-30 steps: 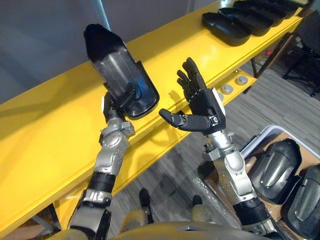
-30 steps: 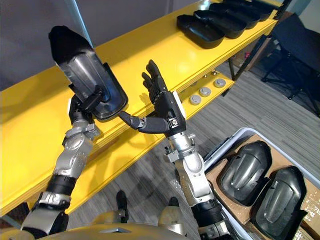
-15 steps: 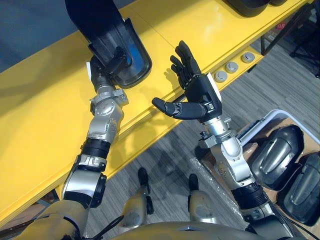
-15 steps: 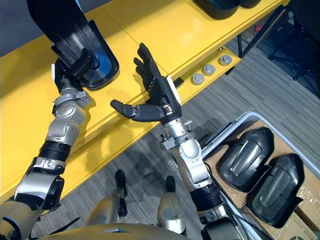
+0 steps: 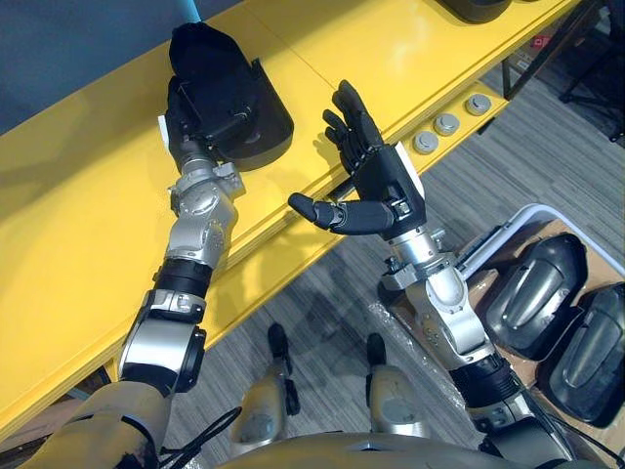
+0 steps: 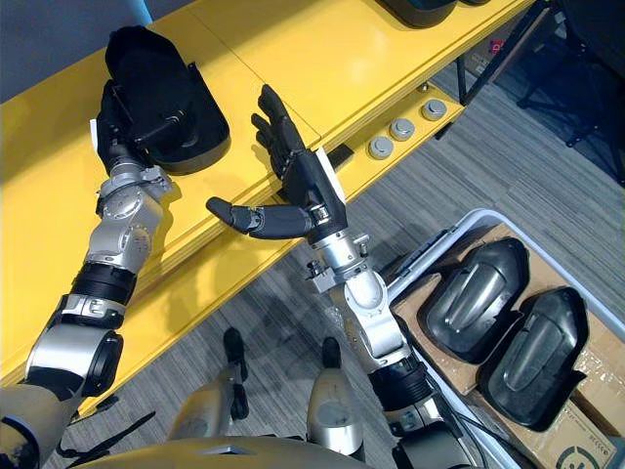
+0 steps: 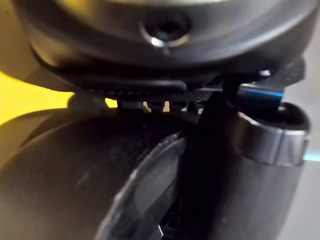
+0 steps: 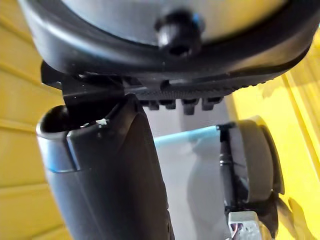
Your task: Walk over and take three plastic housings, then place them on the shelf
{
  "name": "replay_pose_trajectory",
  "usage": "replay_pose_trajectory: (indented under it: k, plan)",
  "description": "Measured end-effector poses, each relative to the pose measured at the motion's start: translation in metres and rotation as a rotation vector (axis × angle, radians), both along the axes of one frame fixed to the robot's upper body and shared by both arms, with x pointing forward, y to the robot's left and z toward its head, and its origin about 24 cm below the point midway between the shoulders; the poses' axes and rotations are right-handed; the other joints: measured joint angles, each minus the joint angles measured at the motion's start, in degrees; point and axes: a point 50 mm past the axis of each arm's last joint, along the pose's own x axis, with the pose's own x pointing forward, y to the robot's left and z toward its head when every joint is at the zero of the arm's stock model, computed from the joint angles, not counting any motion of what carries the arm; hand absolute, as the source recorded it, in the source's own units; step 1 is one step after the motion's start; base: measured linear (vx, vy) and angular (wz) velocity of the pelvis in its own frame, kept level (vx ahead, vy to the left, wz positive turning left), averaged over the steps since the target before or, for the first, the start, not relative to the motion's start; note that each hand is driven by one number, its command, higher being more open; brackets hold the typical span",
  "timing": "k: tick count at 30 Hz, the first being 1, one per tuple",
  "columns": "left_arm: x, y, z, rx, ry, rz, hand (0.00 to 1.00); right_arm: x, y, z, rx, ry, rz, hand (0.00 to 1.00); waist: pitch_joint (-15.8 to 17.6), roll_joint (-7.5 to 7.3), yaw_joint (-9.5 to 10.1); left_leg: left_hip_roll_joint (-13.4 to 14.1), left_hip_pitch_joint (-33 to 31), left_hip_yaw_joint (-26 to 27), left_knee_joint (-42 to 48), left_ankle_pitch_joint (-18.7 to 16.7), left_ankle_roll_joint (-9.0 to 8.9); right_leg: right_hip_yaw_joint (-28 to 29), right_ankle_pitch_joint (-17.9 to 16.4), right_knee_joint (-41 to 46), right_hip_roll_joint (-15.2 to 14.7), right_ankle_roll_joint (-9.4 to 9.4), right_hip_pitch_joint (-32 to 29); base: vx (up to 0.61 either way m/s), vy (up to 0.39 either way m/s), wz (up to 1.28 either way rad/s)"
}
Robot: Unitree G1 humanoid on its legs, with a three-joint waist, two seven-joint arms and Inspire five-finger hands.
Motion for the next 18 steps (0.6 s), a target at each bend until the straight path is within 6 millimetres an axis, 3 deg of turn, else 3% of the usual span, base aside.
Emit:
replay_pose_trajectory:
  k: [8, 15, 18]
  plan:
    - [-0.002, -0.002, -0.005, -0.036, 0.031, 0.066, 1.0, 0.0, 0.001, -0.003, -0.005, 0.016, 0.002, 1.0, 0.0, 0.01, -0.38, 0.14, 1.5, -0.06, -0.04, 0.05, 0.06, -0.13, 0.0, -0.45, 0.14, 0.0, 1.7, 0.0, 0.0, 0.0]
    - [-0.02, 0.006, -0.022, 0.157, 0.125, 0.277, 1.0, -0.006, -0.004, -0.018, 0.009, 0.081, -0.032, 1.0, -0.12, 0.17, -0.35, 0.2, 2.52, -0.88, -0.06, 0.12, -0.14, -1.45, -0.03, -1.34, 0.36, -0.04, 3.77, 0.01, -0.012, 0.07]
    - [-0.028, 0.011, -0.023, 0.163, 0.137, 0.308, 1.0, -0.009, -0.003, -0.022, 0.022, 0.1, -0.033, 1.0, -0.14, 0.2, -0.32, -0.02, 2.67, -0.97, -0.05, 0.26, -0.13, -1.62, -0.03, -1.34, 0.38, -0.04, 4.0, 0.0, -0.001, 0.02]
